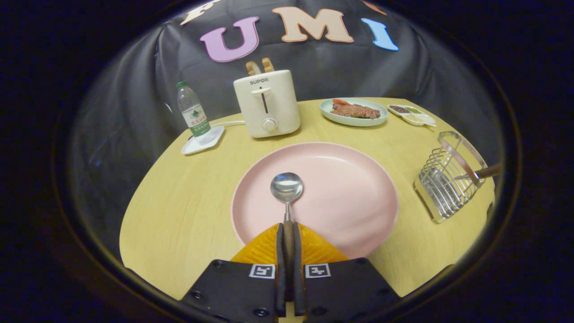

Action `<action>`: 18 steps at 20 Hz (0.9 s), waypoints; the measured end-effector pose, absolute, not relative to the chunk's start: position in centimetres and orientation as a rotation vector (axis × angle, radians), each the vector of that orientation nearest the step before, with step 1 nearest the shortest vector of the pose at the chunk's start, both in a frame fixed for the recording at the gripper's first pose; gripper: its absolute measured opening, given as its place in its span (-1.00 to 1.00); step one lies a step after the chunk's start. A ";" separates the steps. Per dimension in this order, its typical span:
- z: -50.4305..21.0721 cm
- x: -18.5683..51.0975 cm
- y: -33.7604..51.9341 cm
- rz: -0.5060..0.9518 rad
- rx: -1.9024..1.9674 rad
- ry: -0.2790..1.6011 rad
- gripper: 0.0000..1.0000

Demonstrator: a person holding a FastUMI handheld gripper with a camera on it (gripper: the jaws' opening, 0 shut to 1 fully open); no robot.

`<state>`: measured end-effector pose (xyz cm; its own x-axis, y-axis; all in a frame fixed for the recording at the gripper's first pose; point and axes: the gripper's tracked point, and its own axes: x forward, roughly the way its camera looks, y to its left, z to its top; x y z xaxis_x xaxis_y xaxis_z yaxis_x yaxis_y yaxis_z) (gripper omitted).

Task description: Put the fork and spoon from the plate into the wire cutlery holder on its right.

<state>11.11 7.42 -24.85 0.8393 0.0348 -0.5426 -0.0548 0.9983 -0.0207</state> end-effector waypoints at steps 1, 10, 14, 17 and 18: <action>-24.5 11.0 7.1 0.044 -0.046 0.567 -0.80; -16.9 10.4 5.2 0.069 -0.075 0.479 -0.80; -11.4 9.8 2.3 0.080 -0.087 0.458 -0.80; -7.6 9.3 -1.2 0.056 -0.115 0.457 -0.80; -6.2 9.1 -2.7 0.042 -0.145 0.449 -0.80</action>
